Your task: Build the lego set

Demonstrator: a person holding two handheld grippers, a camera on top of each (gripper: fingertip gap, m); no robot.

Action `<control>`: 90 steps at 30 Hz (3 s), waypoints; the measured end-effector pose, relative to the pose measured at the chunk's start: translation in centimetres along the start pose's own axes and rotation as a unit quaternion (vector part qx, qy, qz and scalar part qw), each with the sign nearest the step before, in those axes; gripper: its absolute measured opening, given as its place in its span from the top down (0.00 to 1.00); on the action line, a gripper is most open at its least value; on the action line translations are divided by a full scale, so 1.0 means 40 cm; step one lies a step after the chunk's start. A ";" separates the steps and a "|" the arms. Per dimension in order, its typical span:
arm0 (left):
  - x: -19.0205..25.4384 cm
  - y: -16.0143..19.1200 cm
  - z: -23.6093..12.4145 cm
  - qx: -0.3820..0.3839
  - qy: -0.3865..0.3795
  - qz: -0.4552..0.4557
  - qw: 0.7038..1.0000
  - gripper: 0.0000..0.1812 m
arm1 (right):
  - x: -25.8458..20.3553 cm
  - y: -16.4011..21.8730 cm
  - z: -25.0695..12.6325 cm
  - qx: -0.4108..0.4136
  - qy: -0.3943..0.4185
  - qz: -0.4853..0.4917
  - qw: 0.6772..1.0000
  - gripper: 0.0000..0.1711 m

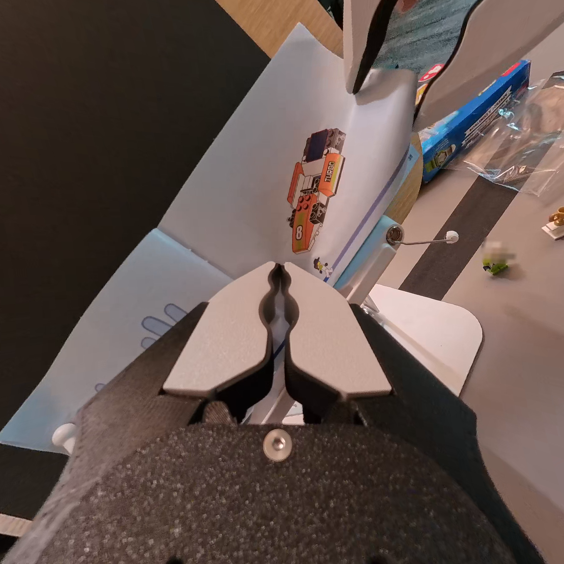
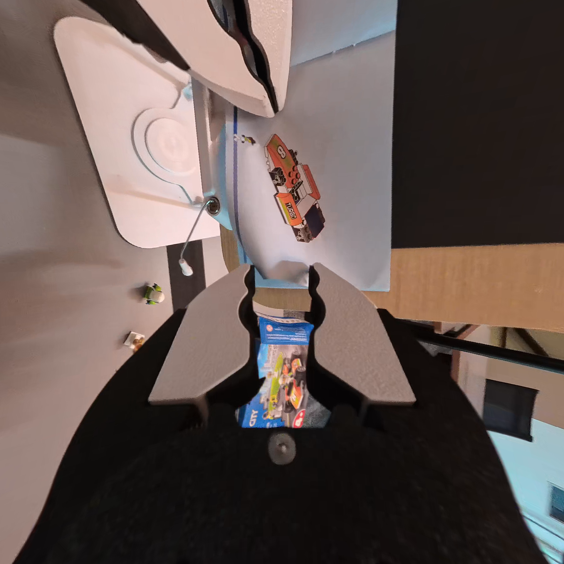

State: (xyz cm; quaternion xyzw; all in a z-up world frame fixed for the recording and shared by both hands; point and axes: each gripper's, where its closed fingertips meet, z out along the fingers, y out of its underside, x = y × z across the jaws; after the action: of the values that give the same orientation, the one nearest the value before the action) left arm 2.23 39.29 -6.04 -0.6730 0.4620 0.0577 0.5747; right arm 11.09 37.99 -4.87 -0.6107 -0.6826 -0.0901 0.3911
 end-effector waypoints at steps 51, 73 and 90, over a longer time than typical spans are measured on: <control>0.043 -0.023 -0.084 0.082 0.079 -0.050 0.992 0.91 | 0.036 -0.167 -0.051 0.138 0.027 0.087 0.986 0.97; -0.032 -0.092 -0.121 0.189 -0.114 -0.151 0.964 1.00 | 0.076 -0.250 -0.151 0.251 0.155 0.134 0.946 0.77; -0.079 0.064 -0.190 0.204 -0.084 -0.357 0.907 1.00 | -0.007 -0.295 0.109 0.197 0.170 0.258 0.930 0.79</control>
State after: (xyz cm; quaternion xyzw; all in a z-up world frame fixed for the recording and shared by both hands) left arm -4.74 34.98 -3.43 -0.6539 0.1420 -0.1905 0.7183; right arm -1.44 37.61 -3.83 -0.6520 -0.4290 0.0482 0.6234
